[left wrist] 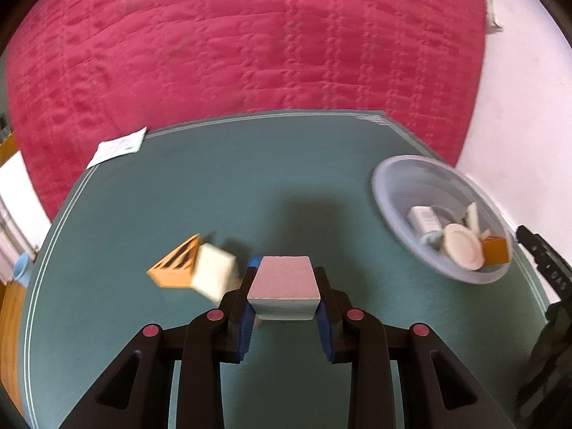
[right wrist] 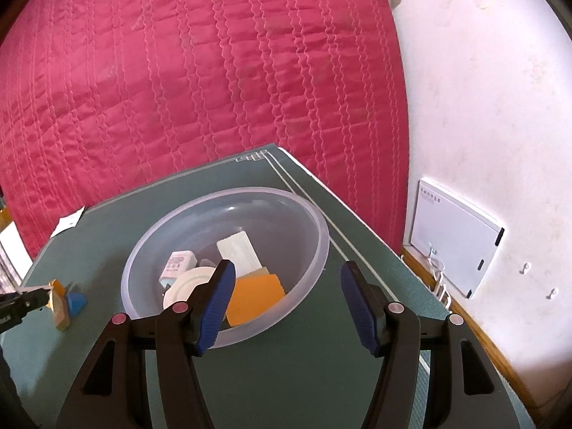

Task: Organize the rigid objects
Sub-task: 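Carry the pink block into the bowl and open the left gripper, then withdraw both grippers from the bowl toward the remaining blocks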

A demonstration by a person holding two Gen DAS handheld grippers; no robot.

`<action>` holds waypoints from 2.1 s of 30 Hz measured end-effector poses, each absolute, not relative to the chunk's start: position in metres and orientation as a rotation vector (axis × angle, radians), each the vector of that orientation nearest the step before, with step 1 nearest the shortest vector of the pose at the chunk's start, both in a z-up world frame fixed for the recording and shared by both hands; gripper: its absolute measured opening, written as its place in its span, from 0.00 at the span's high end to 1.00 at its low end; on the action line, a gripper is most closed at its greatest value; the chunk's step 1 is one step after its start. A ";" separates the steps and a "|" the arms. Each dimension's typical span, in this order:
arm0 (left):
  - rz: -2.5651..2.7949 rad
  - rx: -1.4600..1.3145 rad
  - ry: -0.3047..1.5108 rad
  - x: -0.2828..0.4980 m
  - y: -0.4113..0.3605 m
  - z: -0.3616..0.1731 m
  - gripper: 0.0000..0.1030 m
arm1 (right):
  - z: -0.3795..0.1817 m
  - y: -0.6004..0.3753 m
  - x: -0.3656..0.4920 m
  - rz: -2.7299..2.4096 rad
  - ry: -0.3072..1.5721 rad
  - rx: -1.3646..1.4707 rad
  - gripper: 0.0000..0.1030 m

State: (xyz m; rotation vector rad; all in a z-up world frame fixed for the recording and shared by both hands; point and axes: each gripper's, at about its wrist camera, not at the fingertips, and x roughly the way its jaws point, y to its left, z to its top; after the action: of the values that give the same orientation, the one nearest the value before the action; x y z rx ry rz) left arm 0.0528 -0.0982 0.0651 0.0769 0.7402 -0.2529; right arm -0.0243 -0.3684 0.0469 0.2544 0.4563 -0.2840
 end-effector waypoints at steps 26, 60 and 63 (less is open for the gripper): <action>-0.519 0.147 0.688 0.074 -0.219 0.082 0.69 | 0.045 -0.375 -0.027 -0.251 0.444 0.328 0.39; -0.323 0.045 0.710 0.079 -0.147 0.074 0.25 | 0.043 -0.372 -0.027 -0.252 0.449 0.331 0.38; -0.297 0.035 0.711 0.078 -0.136 0.075 0.24 | 0.043 -0.372 -0.027 -0.252 0.449 0.330 0.38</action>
State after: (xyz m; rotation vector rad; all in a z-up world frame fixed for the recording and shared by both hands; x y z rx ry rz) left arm 0.0782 -0.1363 0.0748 0.0350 0.7107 -0.2970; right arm -0.0270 -0.3722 0.0430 0.3302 0.4489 -0.2523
